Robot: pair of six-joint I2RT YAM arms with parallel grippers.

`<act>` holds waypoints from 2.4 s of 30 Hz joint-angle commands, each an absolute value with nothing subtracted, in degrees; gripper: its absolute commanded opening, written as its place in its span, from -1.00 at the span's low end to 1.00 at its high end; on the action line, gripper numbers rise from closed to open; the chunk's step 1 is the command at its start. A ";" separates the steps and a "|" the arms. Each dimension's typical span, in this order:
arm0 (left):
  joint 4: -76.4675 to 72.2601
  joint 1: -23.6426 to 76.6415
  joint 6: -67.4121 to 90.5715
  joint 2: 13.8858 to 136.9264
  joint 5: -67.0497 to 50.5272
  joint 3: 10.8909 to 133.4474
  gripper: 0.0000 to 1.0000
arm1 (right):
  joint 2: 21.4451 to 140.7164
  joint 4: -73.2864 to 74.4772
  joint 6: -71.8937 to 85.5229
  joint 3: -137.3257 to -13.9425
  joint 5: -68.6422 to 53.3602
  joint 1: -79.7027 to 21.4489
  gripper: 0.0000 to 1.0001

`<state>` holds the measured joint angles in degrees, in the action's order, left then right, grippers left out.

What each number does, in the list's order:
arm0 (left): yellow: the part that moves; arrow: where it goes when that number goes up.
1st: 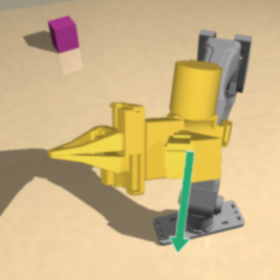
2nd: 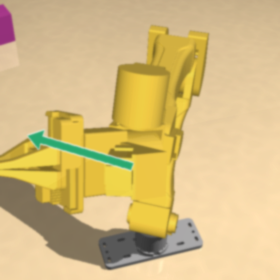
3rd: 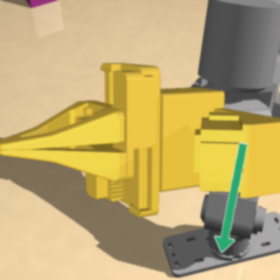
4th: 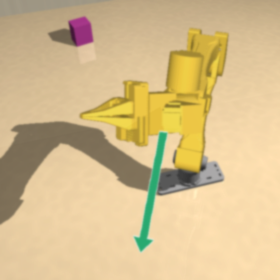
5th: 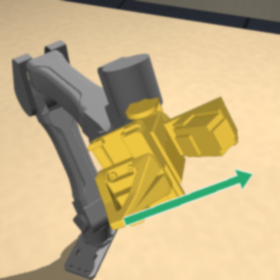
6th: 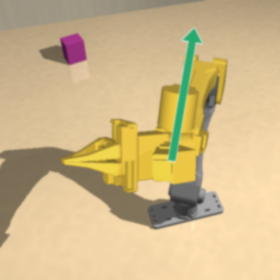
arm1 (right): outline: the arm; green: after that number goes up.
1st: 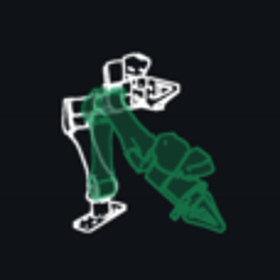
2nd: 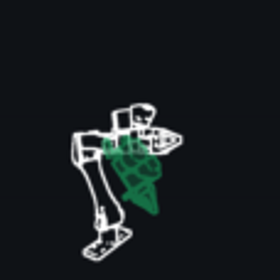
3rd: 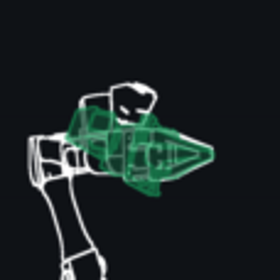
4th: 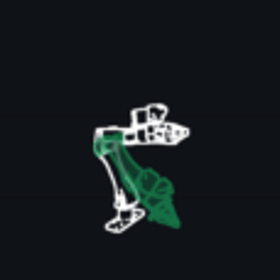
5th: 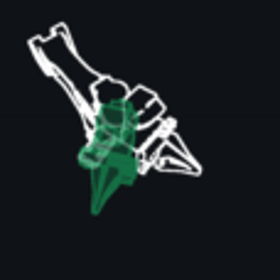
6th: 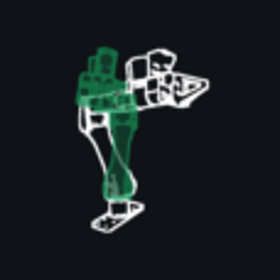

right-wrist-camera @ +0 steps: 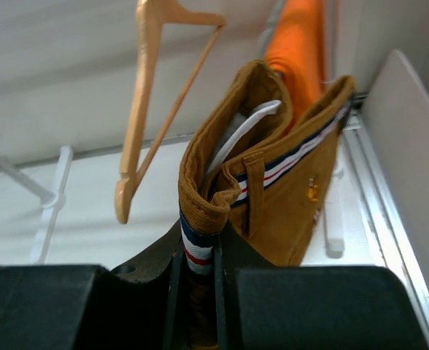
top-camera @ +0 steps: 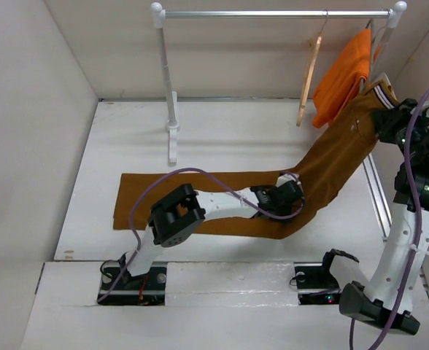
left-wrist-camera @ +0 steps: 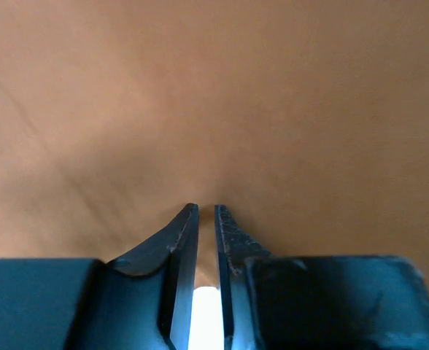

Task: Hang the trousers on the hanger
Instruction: Fold the trousers at the center of the board.

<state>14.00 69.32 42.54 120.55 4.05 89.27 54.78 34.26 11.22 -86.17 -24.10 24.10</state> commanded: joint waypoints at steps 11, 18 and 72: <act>20.12 39.19 43.78 69.38 13.10 56.96 -0.71 | 63.88 19.43 11.51 -89.54 6.48 -29.94 -1.00; 23.28 10.12 38.85 55.46 -1.50 59.23 -0.66 | 79.61 11.79 12.30 -95.79 15.11 -42.35 -1.00; 45.09 8.36 66.35 52.28 28.91 47.90 0.83 | 78.58 12.04 1.32 -54.85 -13.61 -45.88 0.08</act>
